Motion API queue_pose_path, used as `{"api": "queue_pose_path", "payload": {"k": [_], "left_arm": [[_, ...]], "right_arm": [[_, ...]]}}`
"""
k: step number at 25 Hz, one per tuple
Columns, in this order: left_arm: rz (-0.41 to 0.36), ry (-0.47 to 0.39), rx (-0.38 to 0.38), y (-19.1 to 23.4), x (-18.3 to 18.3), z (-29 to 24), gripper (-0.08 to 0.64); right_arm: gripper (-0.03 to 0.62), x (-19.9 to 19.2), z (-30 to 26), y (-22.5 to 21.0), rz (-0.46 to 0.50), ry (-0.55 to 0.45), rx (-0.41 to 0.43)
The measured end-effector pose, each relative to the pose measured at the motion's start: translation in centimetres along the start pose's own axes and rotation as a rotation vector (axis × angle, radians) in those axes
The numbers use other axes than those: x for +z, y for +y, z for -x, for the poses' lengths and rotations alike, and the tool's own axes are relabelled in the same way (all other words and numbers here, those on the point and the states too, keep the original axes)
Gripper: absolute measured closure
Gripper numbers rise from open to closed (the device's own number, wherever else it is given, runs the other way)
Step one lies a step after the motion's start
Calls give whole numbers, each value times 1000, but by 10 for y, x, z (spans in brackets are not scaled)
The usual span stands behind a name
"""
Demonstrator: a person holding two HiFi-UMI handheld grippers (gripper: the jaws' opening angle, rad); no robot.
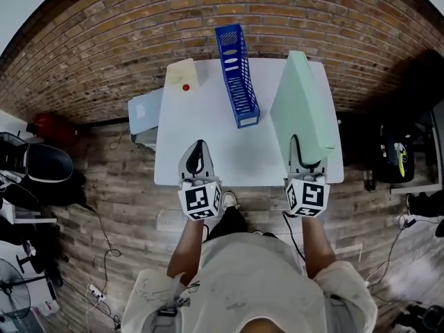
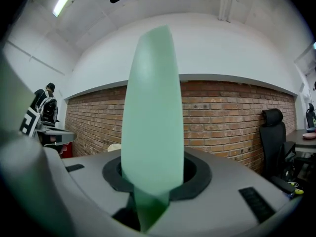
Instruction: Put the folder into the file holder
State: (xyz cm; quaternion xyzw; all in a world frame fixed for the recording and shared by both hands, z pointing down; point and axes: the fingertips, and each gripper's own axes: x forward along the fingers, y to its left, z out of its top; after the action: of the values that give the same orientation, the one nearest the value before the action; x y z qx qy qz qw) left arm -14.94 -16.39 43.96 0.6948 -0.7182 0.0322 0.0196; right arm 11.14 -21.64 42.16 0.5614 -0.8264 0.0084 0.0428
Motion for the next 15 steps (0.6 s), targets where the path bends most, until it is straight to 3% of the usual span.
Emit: {"api": "queue_pose_path", "payload": {"k": [15], "left_arm": [[5,1,-85,45,-6,-81,546]], "right_arm": [[448,4,-79,24,32,8,-74]]}}
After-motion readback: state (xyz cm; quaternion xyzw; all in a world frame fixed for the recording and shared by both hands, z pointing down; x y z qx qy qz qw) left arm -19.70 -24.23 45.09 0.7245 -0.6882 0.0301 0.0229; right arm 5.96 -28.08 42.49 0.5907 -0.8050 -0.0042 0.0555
